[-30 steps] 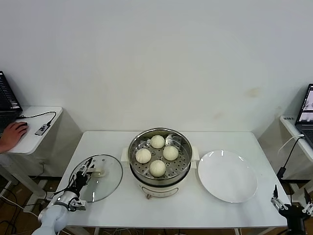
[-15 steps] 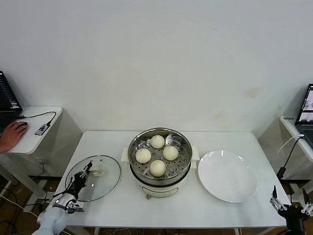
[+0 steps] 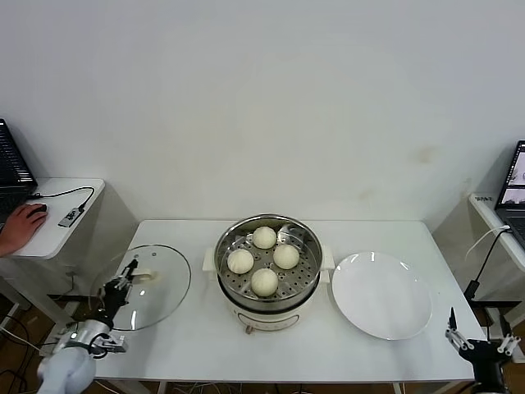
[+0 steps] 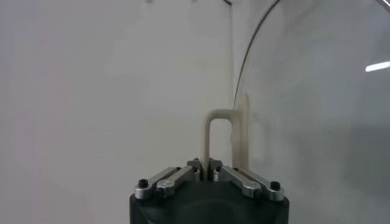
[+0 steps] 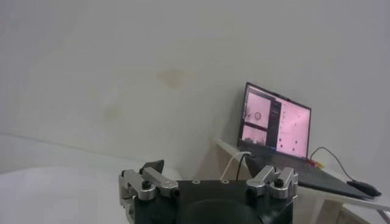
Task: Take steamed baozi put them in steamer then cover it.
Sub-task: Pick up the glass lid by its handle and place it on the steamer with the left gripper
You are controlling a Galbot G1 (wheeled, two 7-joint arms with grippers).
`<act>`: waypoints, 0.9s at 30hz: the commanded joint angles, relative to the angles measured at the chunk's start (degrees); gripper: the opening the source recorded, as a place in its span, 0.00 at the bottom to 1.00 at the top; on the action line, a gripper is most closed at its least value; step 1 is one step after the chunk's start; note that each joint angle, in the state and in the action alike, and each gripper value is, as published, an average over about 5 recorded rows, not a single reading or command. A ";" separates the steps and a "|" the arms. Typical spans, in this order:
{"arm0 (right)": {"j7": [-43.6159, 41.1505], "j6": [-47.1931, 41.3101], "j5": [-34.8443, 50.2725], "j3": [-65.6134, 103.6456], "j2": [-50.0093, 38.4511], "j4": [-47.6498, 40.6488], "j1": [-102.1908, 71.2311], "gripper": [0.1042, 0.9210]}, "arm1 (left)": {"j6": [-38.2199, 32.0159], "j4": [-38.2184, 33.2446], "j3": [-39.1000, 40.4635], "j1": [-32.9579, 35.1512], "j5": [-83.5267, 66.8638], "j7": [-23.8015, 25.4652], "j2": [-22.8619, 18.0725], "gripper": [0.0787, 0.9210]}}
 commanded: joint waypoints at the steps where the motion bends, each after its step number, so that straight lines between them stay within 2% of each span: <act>1: -0.11 0.33 -0.24 -1.37 -0.27 0.25 -0.19 0.88 | 9.86 -23.11 -8.64 9.05 -10.60 12.12 6.01 0.08; 8: -0.04 1.02 -1.95 -3.17 0.03 -0.36 0.30 0.88 | 17.60 -33.23 -2.80 8.76 -12.80 15.70 8.86 0.08; 15: 0.37 1.12 -4.31 -5.81 0.75 -1.98 1.32 0.88 | 24.91 -37.01 10.73 0.07 -9.03 17.91 8.13 0.08; 20: 0.94 0.88 -6.26 -6.83 0.63 -3.18 2.50 0.88 | 28.44 -34.93 17.87 -5.36 -4.96 20.46 5.11 0.08; 27: 2.04 1.13 -8.99 -8.11 0.85 -5.92 4.53 0.88 | 32.50 -32.33 25.59 -11.79 4.14 26.32 -2.75 0.08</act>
